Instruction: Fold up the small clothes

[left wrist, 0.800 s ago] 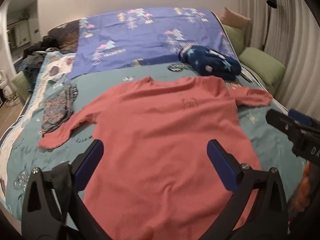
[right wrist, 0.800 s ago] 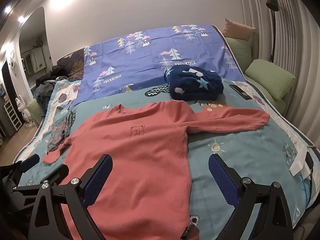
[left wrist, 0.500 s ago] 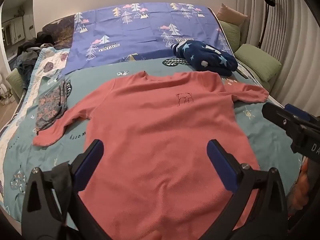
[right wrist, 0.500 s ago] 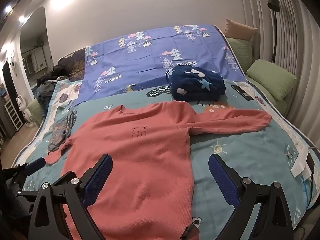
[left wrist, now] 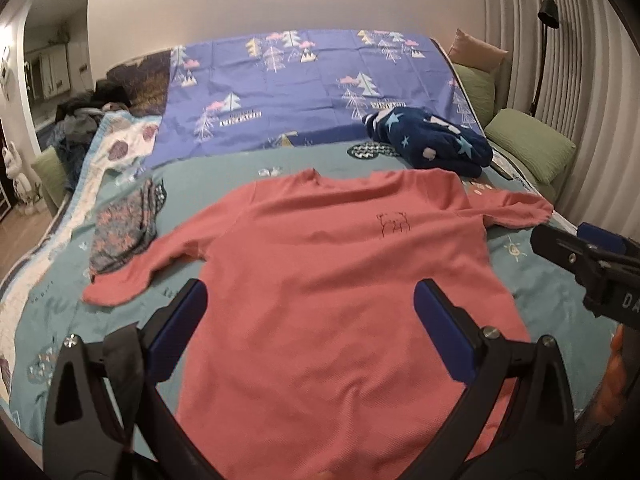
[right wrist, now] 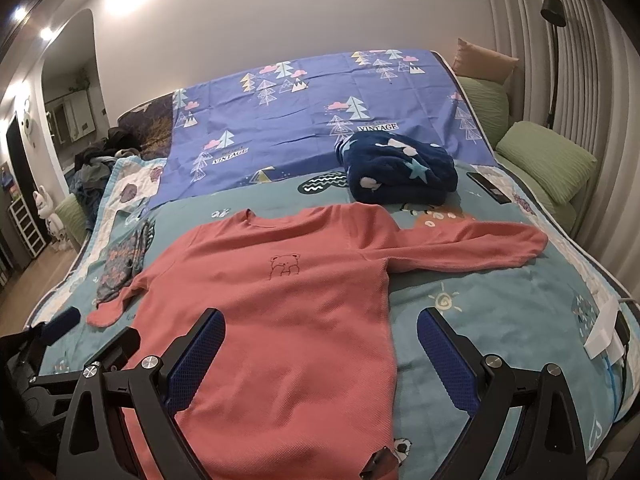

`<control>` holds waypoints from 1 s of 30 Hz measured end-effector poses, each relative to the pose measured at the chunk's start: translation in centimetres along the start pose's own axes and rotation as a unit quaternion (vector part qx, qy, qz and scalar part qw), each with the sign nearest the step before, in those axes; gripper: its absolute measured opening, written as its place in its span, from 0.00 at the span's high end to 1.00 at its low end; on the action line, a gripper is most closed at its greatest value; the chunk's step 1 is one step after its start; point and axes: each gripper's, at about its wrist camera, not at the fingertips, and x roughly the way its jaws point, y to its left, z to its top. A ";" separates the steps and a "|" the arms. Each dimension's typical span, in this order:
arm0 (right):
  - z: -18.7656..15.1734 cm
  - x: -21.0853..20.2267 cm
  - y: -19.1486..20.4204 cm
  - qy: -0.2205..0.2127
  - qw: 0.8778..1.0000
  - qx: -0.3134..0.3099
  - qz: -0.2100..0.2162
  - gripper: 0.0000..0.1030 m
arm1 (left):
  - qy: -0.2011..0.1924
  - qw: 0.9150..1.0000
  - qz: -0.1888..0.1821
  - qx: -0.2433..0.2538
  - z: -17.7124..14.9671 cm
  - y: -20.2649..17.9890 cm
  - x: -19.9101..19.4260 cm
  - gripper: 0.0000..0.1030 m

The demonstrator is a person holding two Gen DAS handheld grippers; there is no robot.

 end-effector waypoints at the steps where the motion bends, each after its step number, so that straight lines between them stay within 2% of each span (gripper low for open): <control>1: 0.2 0.2 0.2 0.008 1.000 0.001 0.002 0.04 | -0.002 1.000 0.001 0.001 0.1 0.0 -0.1 0.01; 7: 0.2 0.2 0.1 0.015 1.000 0.000 0.005 0.04 | -0.006 1.000 -0.003 -0.011 0.2 0.9 -0.1 0.01; 14: 0.2 0.2 0.5 -0.041 0.999 -0.030 -0.009 0.04 | -0.012 0.999 -0.011 -0.031 0.4 1.7 -0.3 0.02; 21: 0.3 0.4 0.6 -0.021 0.999 -0.026 -0.004 0.04 | -0.022 0.999 -0.008 -0.031 0.6 1.9 -0.7 0.02; 23: 0.5 0.4 0.8 -0.025 0.999 -0.039 -0.010 0.04 | -0.021 0.999 -0.008 -0.032 0.7 2.2 -0.6 0.02; 30: 1.0 0.8 1.7 -0.041 0.999 -0.028 0.010 0.04 | -0.016 0.999 -0.009 -0.036 0.5 2.7 -0.3 0.02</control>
